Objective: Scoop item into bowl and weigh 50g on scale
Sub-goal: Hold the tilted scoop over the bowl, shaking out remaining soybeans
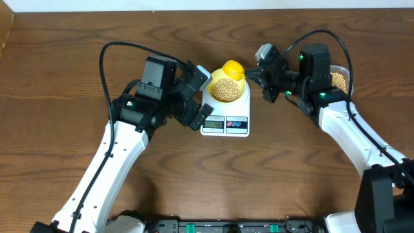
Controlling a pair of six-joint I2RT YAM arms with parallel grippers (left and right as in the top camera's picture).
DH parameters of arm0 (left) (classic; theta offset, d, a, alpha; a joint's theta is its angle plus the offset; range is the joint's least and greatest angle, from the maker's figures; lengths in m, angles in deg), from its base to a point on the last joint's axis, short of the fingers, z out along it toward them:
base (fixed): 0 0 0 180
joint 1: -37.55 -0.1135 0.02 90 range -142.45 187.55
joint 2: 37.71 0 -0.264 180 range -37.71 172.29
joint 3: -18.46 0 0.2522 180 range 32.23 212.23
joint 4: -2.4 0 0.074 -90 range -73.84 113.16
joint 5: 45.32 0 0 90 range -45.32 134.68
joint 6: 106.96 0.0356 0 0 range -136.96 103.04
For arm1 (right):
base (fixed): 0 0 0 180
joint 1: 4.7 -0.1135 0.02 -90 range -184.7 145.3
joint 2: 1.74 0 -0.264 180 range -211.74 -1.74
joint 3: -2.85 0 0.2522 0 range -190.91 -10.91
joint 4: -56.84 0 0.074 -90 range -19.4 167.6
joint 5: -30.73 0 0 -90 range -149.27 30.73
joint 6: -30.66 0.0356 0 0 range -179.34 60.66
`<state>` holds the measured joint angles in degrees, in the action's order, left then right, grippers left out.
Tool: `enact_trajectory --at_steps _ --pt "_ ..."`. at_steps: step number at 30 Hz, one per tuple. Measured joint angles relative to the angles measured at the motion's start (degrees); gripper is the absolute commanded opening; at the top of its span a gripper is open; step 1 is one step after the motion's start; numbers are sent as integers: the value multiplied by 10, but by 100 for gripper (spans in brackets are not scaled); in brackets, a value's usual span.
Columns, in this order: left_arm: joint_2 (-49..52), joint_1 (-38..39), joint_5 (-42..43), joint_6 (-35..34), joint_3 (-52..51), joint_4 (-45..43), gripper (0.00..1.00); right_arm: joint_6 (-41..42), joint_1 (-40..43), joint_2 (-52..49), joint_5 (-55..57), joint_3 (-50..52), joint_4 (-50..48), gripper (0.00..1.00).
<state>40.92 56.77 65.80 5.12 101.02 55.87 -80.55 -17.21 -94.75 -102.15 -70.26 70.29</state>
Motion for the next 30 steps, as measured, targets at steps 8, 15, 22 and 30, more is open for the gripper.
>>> enact_trajectory --at_steps 8,15,22,30 --pt "0 0 0 0 0 0 98 -4 0 0 0 0 0 1" --pt "0 0 0 0 0 0 98 -12 0 0 0 0 0 1" --pt "0 0 0 0 0 0 98 -21 0 0 0 0 0 1" --pt "0 0 0 0 0 0 98 -29 0 0 0 0 0 1"
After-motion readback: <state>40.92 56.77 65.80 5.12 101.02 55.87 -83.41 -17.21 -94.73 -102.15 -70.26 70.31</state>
